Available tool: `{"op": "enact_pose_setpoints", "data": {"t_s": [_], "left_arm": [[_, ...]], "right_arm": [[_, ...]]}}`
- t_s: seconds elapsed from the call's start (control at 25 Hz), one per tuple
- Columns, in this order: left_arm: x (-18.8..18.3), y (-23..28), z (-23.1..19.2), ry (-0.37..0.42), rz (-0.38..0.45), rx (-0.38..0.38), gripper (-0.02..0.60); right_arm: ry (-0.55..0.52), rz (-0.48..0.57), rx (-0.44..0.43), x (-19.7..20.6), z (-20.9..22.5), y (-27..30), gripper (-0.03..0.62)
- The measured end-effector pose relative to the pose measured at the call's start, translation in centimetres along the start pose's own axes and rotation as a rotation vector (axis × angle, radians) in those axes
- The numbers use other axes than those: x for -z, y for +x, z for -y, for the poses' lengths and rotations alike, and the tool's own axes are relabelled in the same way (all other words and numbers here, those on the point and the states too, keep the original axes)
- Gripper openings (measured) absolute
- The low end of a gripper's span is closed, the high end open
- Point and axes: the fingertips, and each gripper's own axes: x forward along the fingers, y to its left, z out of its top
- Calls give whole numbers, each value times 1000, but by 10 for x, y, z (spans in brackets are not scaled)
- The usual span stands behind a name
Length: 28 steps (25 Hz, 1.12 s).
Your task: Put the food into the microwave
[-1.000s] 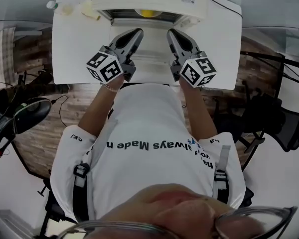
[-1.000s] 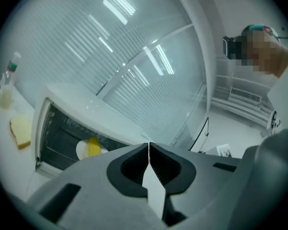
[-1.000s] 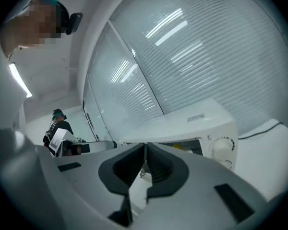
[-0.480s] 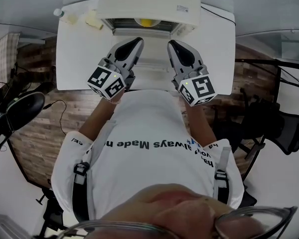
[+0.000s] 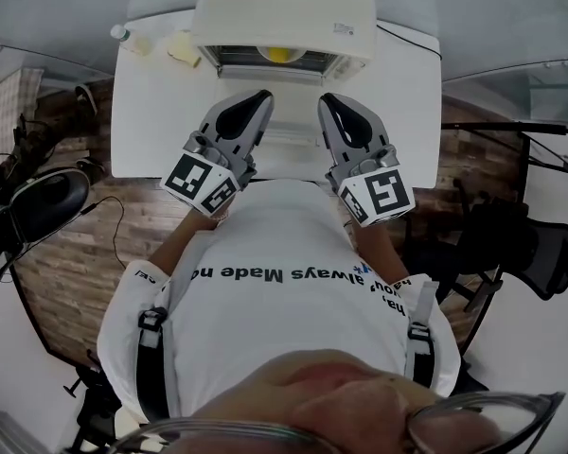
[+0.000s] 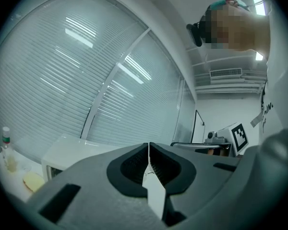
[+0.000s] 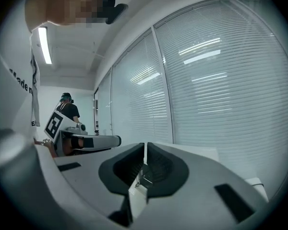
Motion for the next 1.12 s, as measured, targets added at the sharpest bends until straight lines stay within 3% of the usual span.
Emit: {"op": "enact_pose_setpoints", "data": {"t_s": [0.52,1.12], "left_arm": [[-21,-5,4,48,37,-1,15],[-21,-5,1,31,50,-12,17]], "right_arm": [[-46,31,-15,-25,-17,-10,21],[-40,42,2,-27,-13,-8,21]]}}
